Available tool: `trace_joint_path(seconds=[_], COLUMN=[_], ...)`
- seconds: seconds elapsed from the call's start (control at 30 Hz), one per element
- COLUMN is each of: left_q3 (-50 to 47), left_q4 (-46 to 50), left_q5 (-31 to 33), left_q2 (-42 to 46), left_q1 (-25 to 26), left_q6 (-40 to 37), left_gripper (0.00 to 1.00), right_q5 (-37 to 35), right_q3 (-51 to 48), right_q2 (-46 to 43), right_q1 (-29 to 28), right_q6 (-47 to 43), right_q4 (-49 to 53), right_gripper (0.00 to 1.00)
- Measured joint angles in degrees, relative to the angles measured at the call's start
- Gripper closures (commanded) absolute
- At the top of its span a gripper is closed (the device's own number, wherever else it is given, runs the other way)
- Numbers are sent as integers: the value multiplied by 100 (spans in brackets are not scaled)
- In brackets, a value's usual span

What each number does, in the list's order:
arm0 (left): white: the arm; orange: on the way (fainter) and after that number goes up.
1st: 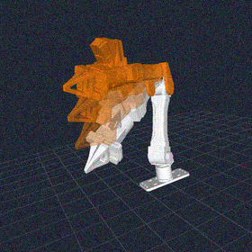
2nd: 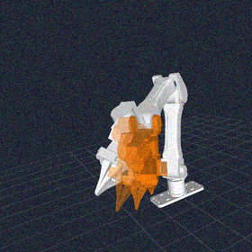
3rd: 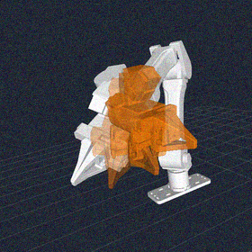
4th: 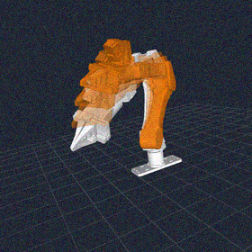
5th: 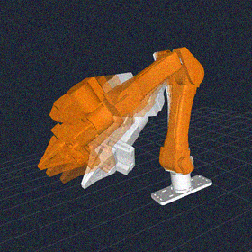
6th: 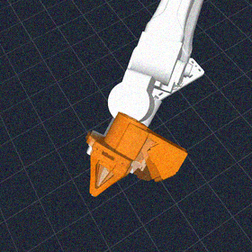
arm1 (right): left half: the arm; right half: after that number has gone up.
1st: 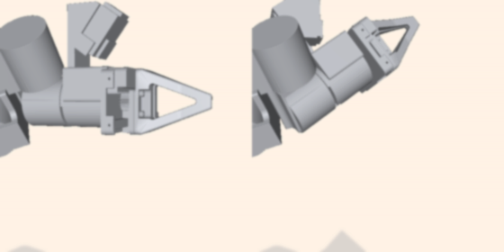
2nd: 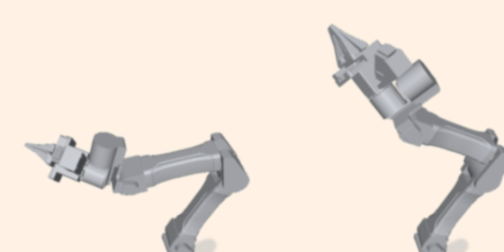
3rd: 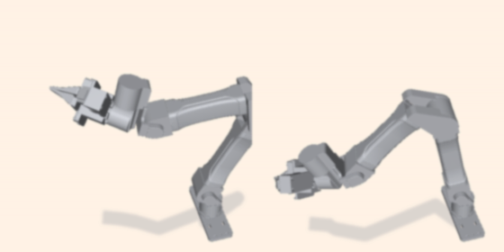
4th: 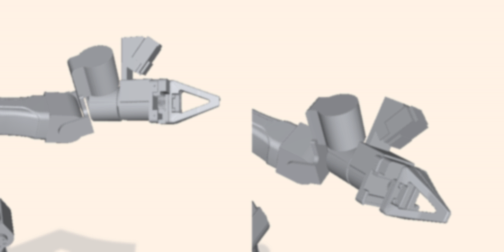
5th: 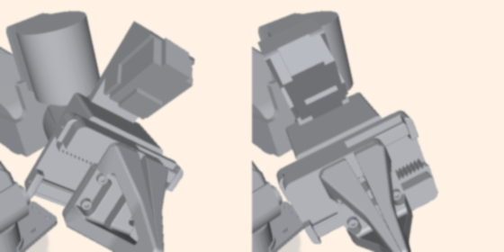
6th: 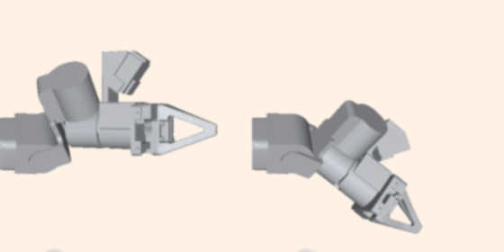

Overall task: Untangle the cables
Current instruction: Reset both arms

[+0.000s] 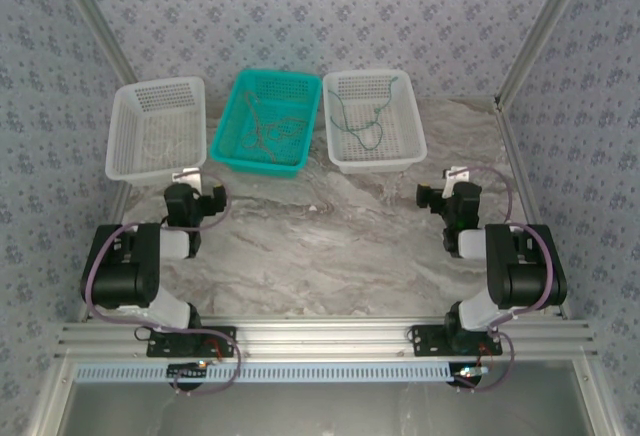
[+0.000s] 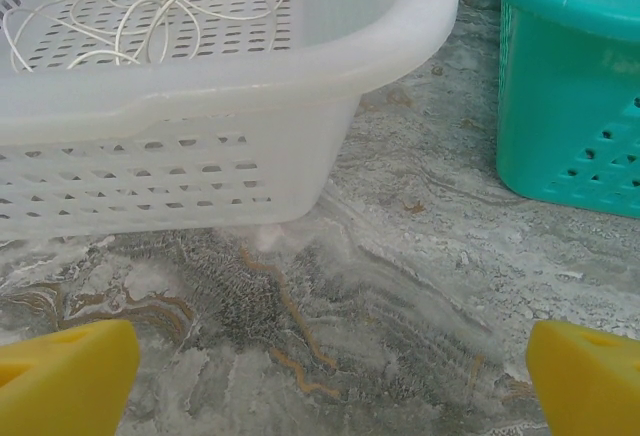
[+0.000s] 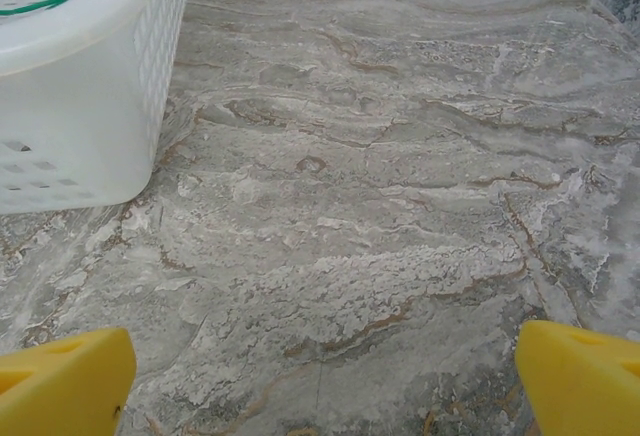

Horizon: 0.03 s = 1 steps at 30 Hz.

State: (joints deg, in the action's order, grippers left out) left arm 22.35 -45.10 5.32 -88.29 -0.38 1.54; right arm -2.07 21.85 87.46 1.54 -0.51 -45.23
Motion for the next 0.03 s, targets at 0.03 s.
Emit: trace_joint_path(seconds=[0.03], left_q3=[0], left_q4=[0], left_q5=[2], left_q2=[0], left_q1=[0], left_q6=[0], left_gripper=[1], right_q5=[2], right_q3=[2], right_q2=[0], right_q1=[0], right_q6=[0], right_q4=[0], right_gripper=[0])
